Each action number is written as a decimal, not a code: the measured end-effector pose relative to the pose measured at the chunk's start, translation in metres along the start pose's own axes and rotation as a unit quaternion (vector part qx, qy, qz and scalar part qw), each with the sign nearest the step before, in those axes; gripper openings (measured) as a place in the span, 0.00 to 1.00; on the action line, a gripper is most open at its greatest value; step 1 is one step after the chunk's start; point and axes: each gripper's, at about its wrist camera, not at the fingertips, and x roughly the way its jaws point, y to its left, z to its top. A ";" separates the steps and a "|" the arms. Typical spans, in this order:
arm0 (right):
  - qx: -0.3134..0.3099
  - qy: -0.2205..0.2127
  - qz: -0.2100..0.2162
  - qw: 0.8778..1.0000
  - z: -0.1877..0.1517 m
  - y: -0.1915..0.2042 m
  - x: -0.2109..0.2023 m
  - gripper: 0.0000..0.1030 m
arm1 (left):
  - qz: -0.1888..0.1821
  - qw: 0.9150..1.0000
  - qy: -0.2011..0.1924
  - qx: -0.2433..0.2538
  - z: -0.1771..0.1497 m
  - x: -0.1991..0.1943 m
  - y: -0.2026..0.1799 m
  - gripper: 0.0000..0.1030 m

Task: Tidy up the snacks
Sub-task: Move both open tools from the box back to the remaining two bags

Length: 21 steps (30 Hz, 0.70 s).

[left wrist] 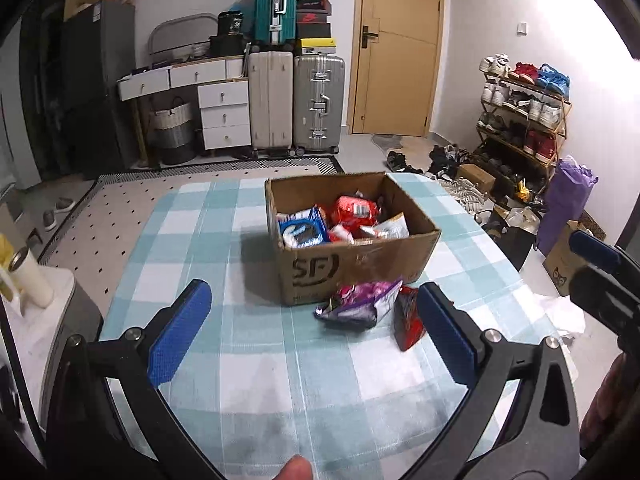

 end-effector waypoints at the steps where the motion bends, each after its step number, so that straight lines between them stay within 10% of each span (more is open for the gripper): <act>1: -0.002 0.001 -0.002 1.000 -0.005 0.001 -0.001 0.89 | 0.001 1.000 0.002 -0.001 -0.004 0.001 0.000 0.99; 21: 0.024 0.058 -0.006 0.998 -0.061 -0.024 0.040 0.89 | 0.008 0.999 0.028 -0.017 -0.060 0.039 0.013 0.99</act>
